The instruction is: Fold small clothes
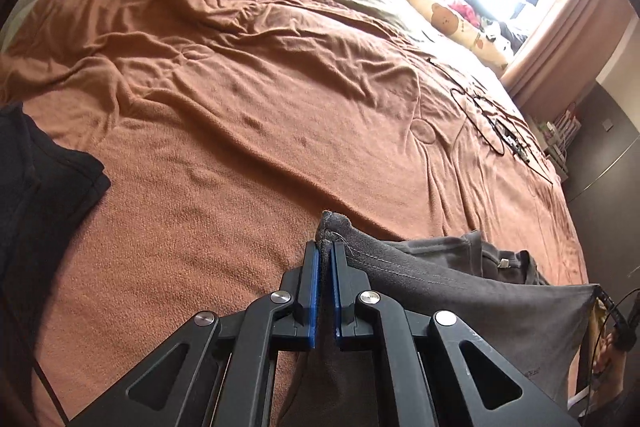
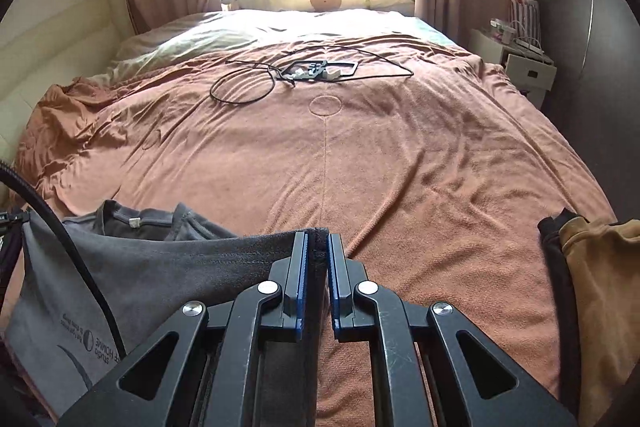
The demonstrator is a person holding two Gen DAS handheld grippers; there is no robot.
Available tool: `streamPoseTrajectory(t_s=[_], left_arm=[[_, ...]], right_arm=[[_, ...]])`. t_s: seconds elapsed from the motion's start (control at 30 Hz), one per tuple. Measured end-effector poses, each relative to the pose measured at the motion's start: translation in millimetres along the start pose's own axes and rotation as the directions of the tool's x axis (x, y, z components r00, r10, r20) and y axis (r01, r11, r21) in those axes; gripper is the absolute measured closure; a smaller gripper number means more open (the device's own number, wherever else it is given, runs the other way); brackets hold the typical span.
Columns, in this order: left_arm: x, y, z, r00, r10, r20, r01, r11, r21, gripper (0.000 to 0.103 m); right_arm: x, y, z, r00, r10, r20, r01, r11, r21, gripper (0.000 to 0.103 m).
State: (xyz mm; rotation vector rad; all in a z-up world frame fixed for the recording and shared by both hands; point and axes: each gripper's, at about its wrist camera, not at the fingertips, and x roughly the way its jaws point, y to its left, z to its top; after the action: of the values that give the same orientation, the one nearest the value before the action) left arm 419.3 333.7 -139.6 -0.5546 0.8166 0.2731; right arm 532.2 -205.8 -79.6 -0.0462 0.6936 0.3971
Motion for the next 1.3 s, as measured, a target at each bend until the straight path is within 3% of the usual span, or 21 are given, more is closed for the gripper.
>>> streamPoseTrajectory(t_s=[0.2,0.47,0.6,0.77,0.8,0.83,0.87,0.9,0.93,0.97,1.1,1.17,1.2,1.23,1.27,1.3], left_arm=[[-9,-11,18,0.999,-0.001,0.039,0.000,1.000,0.007,0.098],[11,-14,45,0.998,0.011,0.059,-0.010,1.000,-0.012,0.098],[51,-10,46,1.000,0.030,-0.003,-0.030,0.999,-0.018,0.097],[99,4,35,0.985,0.033,-0.168,-0.047,0.996,-0.080,0.094],[102,6,34,0.984,0.035,-0.172,-0.049,0.995,-0.081,0.090],[103,8,33,0.984,0.035,-0.172,-0.050,0.996,-0.079,0.084],[103,9,33,0.985,0.030,-0.170,-0.044,0.996,-0.079,0.079],[103,10,33,0.986,0.021,-0.168,-0.035,0.996,-0.082,0.067],[103,12,33,0.986,0.010,-0.165,-0.025,0.996,-0.088,0.058],[103,14,33,0.987,0.000,-0.161,-0.015,0.996,-0.093,0.055],[110,19,36,0.986,-0.030,-0.167,0.010,0.993,-0.118,0.054],[115,20,35,0.984,-0.052,-0.168,0.030,0.990,-0.135,0.054],[116,19,36,0.984,-0.059,-0.167,0.037,0.990,-0.133,0.054],[117,17,36,0.984,-0.066,-0.164,0.046,0.991,-0.127,0.057],[117,16,37,0.983,-0.074,-0.166,0.055,0.991,-0.120,0.060],[119,14,37,0.982,-0.076,-0.174,0.057,0.992,-0.114,0.073]], right_arm=[[-5,-1,9,1.000,-0.012,0.025,0.012,1.000,0.002,0.097],[28,-6,29,0.999,-0.029,0.019,0.028,0.999,0.029,0.097],[69,-6,28,0.998,-0.045,-0.040,0.046,0.999,0.026,0.097],[125,-14,19,0.973,0.035,-0.228,-0.006,0.992,0.123,0.094],[128,-15,18,0.971,0.048,-0.232,-0.017,0.991,0.135,0.086],[130,-16,18,0.971,0.058,-0.231,-0.025,0.989,0.143,0.060],[130,-18,18,0.972,0.073,-0.224,-0.038,0.987,0.154,0.042],[129,-20,18,0.974,0.086,-0.210,-0.052,0.985,0.166,0.023],[129,-23,18,0.974,0.097,-0.203,-0.062,0.983,0.174,0.023],[131,-26,18,0.972,0.111,-0.207,-0.072,0.979,0.189,0.023],[139,-42,8,0.959,0.168,-0.230,-0.103,0.957,0.270,0.023],[144,-48,6,0.953,0.195,-0.234,-0.121,0.948,0.295,0.033],[147,-49,6,0.946,0.218,-0.239,-0.138,0.941,0.309,0.049],[150,-50,5,0.940,0.235,-0.248,-0.149,0.935,0.322,0.058],[153,-51,5,0.938,0.231,-0.260,-0.140,0.935,0.326,0.060],[155,-51,6,0.939,0.219,-0.267,-0.128,0.939,0.320,0.069]])
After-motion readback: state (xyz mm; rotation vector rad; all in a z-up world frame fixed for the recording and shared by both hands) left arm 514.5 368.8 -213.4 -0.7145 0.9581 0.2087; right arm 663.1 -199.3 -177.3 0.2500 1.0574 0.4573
